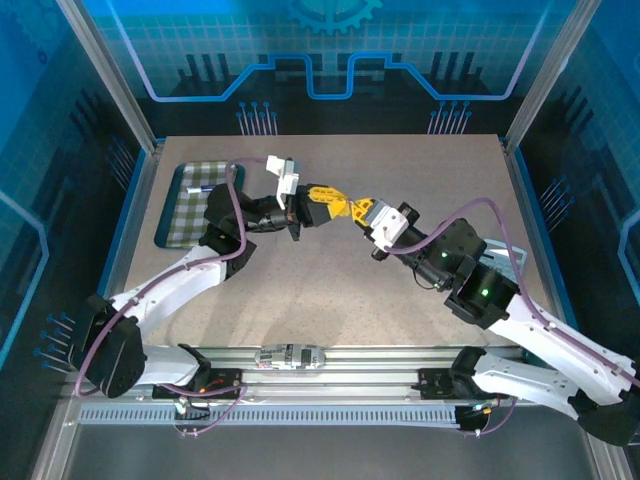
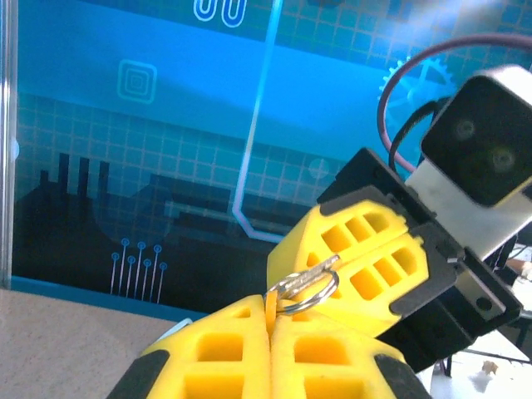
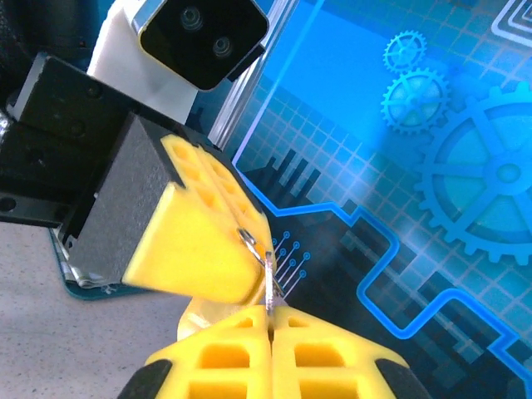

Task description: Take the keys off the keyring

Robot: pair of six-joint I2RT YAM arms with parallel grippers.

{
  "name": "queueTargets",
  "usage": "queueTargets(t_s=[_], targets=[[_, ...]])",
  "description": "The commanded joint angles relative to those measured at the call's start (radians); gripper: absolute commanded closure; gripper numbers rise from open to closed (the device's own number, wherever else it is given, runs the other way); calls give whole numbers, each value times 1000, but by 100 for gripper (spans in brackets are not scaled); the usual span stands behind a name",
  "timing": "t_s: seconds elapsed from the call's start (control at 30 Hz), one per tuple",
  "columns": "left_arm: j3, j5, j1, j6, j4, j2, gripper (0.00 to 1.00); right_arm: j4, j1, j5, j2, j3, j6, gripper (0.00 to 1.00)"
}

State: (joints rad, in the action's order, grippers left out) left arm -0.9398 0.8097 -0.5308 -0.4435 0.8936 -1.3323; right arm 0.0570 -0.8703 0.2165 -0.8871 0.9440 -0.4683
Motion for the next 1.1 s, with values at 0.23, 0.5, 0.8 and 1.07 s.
queueTargets(t_s=[0.23,0.5,0.8,1.07], targets=[[-35,62,4,-62,95,-8,100,64,-86,143,-37,-42,-217,100],[-47,54,-3,-18,-4,7,100,117,-191,271,-97,-56,-426,100],[-52,57,-3,-40,-1,10,100,185,-218,279,-73,-142,-567,100],[-65,59,-10,-3,-68,36,100,277,-234,305,-116,-188,-701,100]])
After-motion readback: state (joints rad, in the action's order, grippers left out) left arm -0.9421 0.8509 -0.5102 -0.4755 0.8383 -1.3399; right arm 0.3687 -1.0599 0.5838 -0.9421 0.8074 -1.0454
